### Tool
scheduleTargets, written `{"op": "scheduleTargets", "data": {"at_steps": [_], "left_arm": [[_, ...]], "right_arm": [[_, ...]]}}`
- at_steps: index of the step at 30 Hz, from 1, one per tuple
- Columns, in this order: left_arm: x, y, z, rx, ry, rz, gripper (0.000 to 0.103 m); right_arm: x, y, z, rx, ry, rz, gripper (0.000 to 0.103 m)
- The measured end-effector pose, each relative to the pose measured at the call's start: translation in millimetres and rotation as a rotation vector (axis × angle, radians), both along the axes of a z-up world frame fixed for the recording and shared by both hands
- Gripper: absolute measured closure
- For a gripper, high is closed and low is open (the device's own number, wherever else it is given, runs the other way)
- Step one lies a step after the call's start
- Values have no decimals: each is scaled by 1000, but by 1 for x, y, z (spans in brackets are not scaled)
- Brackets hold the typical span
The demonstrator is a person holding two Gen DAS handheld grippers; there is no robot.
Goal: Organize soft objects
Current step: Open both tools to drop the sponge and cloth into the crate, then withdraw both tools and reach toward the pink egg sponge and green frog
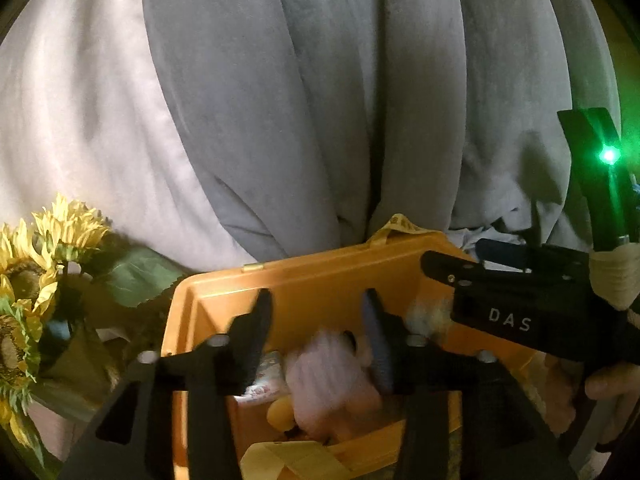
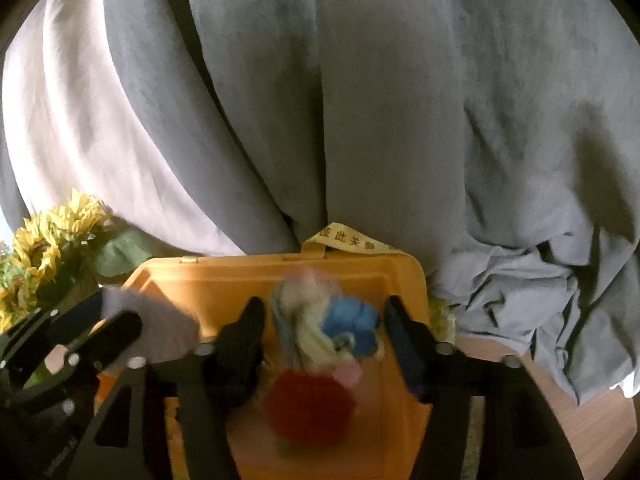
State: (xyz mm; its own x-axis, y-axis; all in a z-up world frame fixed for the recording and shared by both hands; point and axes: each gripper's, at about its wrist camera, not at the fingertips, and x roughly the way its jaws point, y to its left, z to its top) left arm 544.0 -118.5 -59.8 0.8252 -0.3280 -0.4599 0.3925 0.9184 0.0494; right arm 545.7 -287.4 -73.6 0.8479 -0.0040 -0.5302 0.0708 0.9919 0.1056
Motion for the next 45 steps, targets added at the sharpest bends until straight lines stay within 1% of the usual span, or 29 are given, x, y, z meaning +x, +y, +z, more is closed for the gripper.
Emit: {"op": "scheduleTargets", "data": {"at_steps": [2, 4, 7, 13, 17, 21, 25, 28, 37, 45], "left_arm": [[-2, 1, 0, 4, -5, 6, 49], [-4, 2, 1, 7, -11, 13, 42], [-10, 5, 5, 12, -25, 28, 39], [-24, 18, 17, 1, -36, 92, 38], [-41, 29, 27, -14, -40, 125, 36], [-59, 38, 35, -25, -56, 142, 35], [-80, 47, 43, -54, -90, 177, 35], [-95, 51, 47, -61, -102, 189, 35], [-138, 60, 57, -54, -119, 241, 35], [-175, 61, 58, -20, -130, 313, 34]], "right_arm": [[0, -1, 0, -5, 2, -6, 36], [-3, -1, 0, -2, 4, -11, 36], [-8, 0, 3, -2, -3, -14, 36], [-24, 5, 16, -20, -40, -24, 36], [-40, 10, 25, -6, -73, -11, 36], [-55, 17, 31, 11, -94, 5, 36], [-73, 23, 38, 15, -120, 15, 36], [-86, 30, 44, 15, -141, 27, 36], [-124, 43, 56, 17, -185, 66, 36], [-150, 50, 58, 6, -200, 123, 36]]}}
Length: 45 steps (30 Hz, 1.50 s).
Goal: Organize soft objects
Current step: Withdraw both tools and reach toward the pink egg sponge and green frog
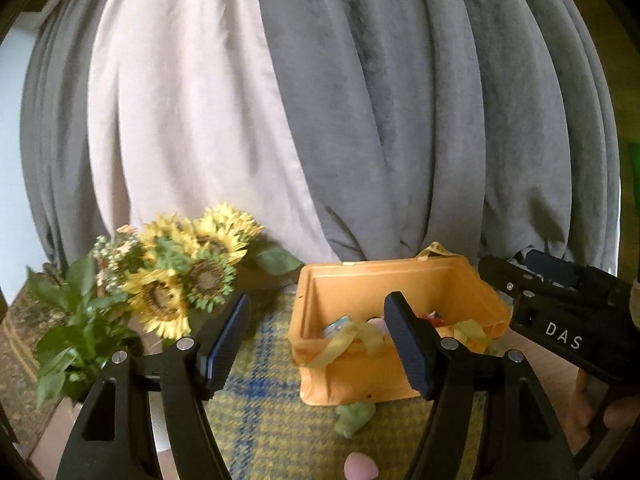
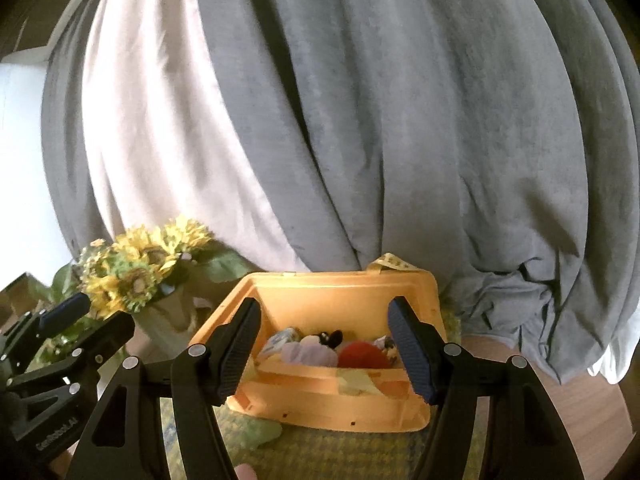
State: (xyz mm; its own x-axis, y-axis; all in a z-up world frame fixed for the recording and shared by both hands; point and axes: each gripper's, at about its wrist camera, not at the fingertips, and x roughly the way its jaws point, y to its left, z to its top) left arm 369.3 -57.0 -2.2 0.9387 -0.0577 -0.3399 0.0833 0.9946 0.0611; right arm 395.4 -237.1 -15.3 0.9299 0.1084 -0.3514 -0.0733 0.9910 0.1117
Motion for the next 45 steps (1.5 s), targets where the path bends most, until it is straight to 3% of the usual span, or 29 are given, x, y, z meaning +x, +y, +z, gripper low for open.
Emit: {"op": "scheduleTargets", "data": {"at_steps": [11, 26, 37, 42, 45], "left_arm": [[-39, -10, -26, -30, 79, 125, 34], [-63, -33, -79, -30, 143, 306, 34], [-56, -46, -115, 4, 227, 329, 34], [-46, -46, -130, -2, 286, 325, 39], [-38, -46, -140, 6, 318, 315, 40]], "right_arm": [[-19, 1, -14, -37, 4, 136, 36], [-3, 8, -60, -123, 98, 402, 36], [9, 29, -99, -247, 157, 644, 36], [19, 38, -114, -277, 180, 715, 36], [25, 42, -123, -295, 185, 742, 27]]}}
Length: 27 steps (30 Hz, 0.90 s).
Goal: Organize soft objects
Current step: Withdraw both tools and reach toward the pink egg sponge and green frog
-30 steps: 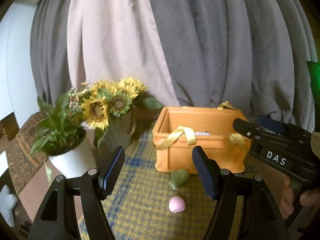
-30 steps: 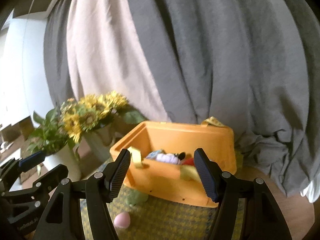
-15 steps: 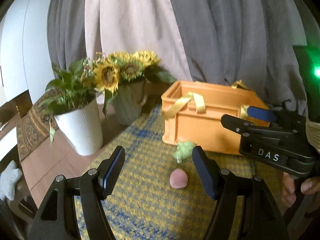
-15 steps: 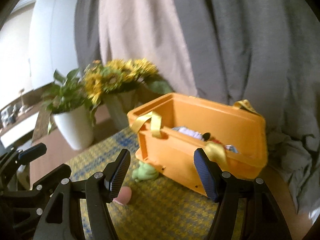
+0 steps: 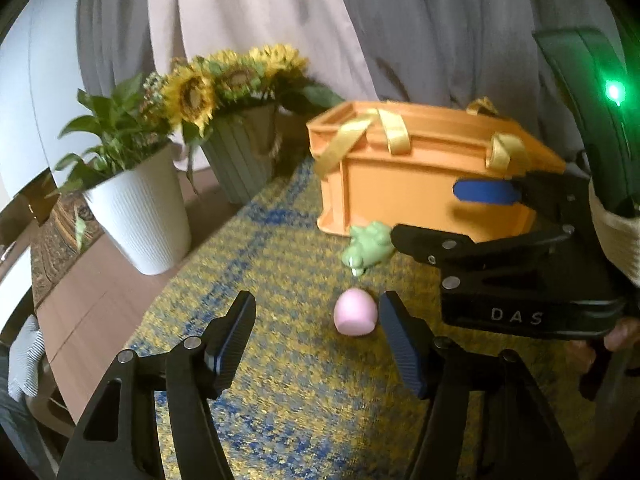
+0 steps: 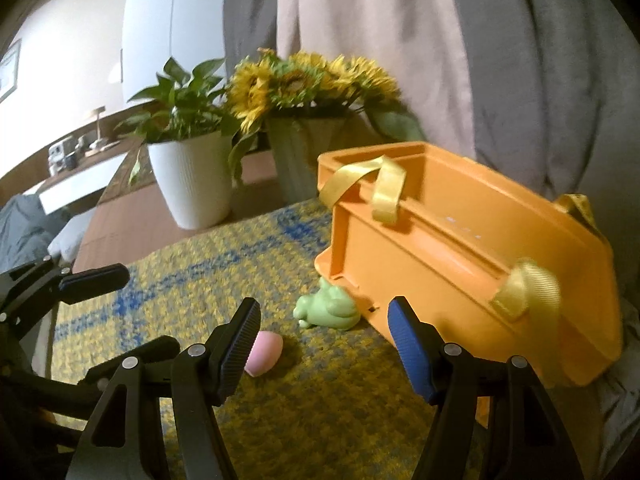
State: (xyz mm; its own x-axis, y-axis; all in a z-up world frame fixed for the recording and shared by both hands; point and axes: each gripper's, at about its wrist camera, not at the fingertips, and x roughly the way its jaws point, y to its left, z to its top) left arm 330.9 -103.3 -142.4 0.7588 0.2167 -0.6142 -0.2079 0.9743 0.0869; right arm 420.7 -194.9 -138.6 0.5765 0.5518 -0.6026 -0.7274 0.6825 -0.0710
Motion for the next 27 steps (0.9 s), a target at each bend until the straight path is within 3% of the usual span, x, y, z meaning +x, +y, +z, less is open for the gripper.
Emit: {"op": "scheduleTargets", "data": {"at_steps": [18, 27], "left_arm": [[47, 6, -49, -54, 125, -76, 52], [62, -1, -57, -75, 127, -131, 52]], "right_arm": [[43, 24, -42, -51, 57, 104, 26], [57, 38, -55, -60, 104, 146, 26]]}}
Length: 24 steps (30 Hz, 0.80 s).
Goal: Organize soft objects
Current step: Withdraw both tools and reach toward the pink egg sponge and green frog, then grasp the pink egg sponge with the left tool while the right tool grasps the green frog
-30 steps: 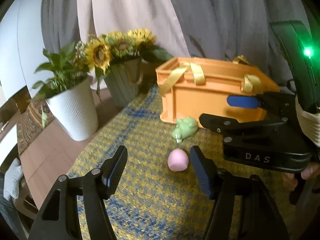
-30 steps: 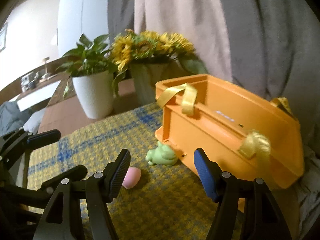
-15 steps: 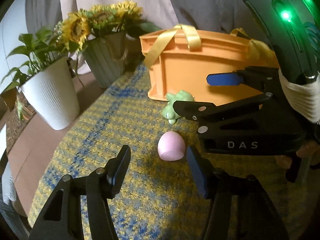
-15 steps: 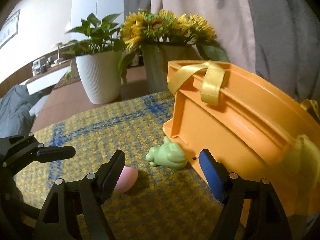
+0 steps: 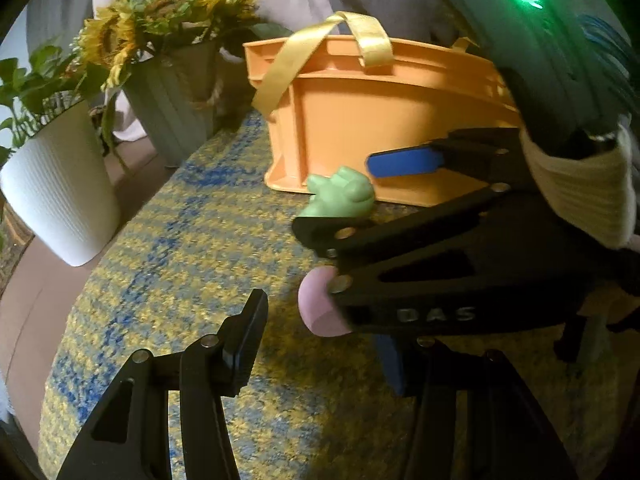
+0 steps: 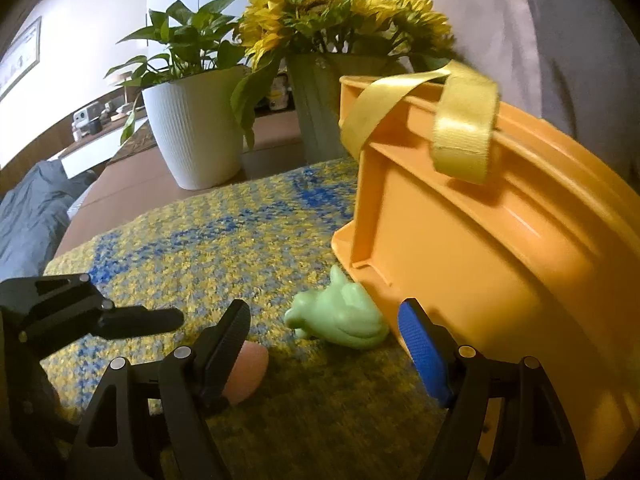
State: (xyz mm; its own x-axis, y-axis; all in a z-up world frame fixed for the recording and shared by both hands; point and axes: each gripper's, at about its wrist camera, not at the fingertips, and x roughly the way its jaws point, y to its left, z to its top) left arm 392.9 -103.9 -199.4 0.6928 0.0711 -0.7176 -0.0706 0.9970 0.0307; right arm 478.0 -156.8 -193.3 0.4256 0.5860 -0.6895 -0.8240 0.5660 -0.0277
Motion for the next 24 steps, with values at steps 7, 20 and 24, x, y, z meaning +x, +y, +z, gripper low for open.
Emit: {"op": "scheduleTargets", "data": {"at_steps": [7, 20, 24], "left_arm": [[8, -1, -3, -21, -9, -27, 57], [9, -1, -4, -15, -40, -64, 68], [1, 3, 1, 15, -59, -42, 69]], "right_arm": [[9, 6, -9, -39, 14, -14, 26], [14, -5, -11, -10, 58, -68, 39], [10, -7, -7, 5, 50, -92, 40]]}}
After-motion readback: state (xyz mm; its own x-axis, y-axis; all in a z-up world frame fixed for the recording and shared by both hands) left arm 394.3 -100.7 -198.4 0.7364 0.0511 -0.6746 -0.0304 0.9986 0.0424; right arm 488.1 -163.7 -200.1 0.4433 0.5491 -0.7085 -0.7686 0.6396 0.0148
